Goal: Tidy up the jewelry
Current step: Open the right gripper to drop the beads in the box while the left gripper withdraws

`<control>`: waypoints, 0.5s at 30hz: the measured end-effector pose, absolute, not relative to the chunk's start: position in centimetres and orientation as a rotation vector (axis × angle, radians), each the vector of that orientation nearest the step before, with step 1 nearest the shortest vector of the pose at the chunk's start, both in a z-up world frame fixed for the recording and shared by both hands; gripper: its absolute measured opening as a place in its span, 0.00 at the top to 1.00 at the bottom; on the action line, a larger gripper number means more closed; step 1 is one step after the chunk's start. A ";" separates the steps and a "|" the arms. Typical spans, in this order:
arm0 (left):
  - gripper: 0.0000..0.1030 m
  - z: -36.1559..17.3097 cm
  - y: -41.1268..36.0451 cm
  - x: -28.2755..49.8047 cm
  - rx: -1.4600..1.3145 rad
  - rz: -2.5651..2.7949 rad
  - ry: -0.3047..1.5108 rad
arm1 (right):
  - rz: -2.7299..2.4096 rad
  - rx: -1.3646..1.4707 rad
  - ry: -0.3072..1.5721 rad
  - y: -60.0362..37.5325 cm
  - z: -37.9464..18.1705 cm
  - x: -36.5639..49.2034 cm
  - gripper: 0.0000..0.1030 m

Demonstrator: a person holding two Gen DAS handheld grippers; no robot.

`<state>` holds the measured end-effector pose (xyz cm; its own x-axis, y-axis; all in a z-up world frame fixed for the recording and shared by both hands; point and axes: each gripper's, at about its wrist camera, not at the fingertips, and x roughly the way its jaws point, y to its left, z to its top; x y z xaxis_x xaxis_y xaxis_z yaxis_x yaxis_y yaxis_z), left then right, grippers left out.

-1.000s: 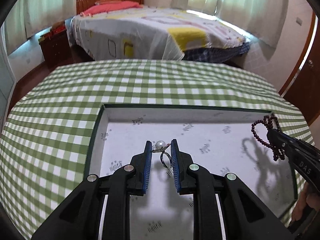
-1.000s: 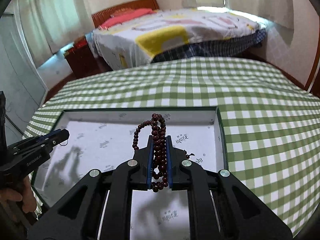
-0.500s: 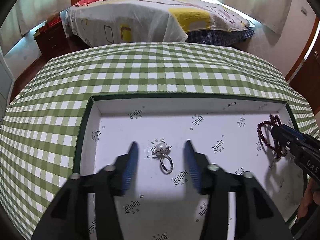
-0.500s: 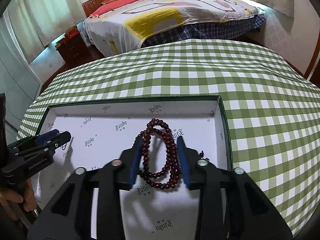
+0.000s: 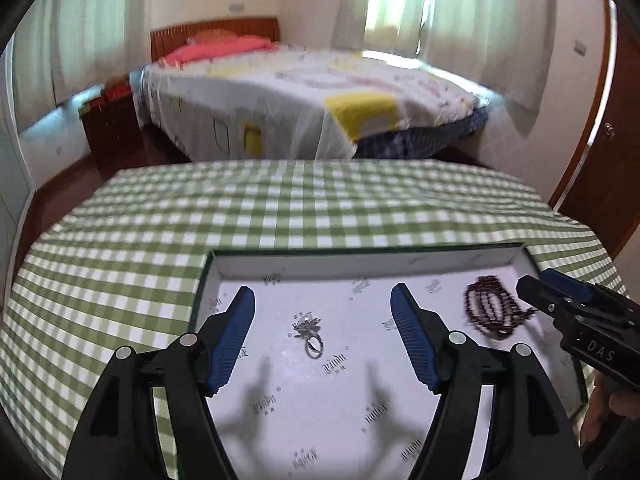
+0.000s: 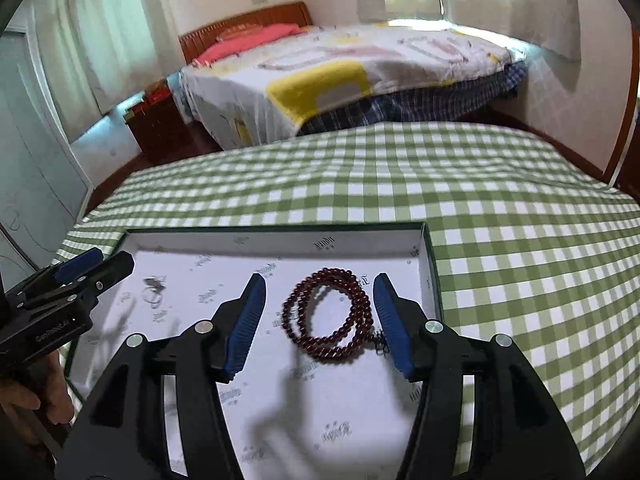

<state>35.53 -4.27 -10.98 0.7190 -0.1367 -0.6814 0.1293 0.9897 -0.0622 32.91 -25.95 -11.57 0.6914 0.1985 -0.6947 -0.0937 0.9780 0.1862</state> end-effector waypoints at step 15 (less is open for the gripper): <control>0.30 -7.9 -4.2 22.2 -0.009 -0.154 0.597 | 0.109 0.094 0.608 -26.4 -8.7 18.3 0.40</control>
